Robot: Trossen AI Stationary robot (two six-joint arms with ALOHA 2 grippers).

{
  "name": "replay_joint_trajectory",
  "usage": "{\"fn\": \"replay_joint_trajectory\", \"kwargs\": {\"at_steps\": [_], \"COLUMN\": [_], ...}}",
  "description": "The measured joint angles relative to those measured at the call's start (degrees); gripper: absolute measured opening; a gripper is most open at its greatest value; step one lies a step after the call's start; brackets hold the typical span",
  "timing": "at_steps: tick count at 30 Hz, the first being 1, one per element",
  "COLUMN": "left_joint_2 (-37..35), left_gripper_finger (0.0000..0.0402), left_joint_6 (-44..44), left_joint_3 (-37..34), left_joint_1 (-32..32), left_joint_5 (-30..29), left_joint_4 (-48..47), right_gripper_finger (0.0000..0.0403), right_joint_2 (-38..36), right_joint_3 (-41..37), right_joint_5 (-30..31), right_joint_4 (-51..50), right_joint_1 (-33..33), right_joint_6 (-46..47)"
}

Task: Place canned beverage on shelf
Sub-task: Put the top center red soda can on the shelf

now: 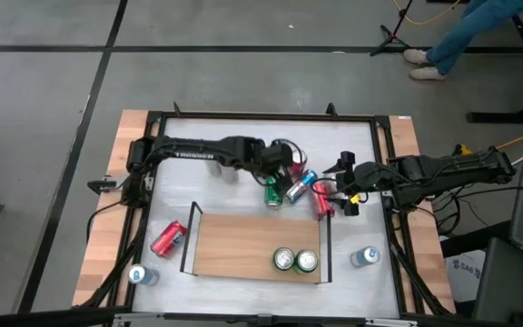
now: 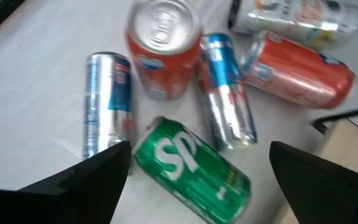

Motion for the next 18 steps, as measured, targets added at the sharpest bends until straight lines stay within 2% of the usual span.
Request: {"fn": "replay_joint_trajectory", "kwargs": {"at_steps": [5,13,18], "left_joint_2": [0.0,0.0,0.02], "left_gripper_finger": [0.0377,0.0377,0.0377], "left_joint_6": [1.93,12.52,16.93], "left_joint_3": [0.0,0.0,0.0], "left_joint_1": [3.4,7.19,8.91], "left_joint_5": [0.56,2.26,5.81], "left_joint_4": [0.09,4.93,8.66], "right_gripper_finger": [0.0367,0.0367,0.0367], "right_joint_2": [-0.02,-0.02,-0.01], "right_joint_3": [0.0,0.0,0.0], "right_joint_5": [4.13,3.97,1.92], "right_joint_4": [2.51,10.64,15.51], "right_joint_1": [-0.02,-0.12,-4.29], "right_joint_6": [-0.45,-6.08,-9.13]}}
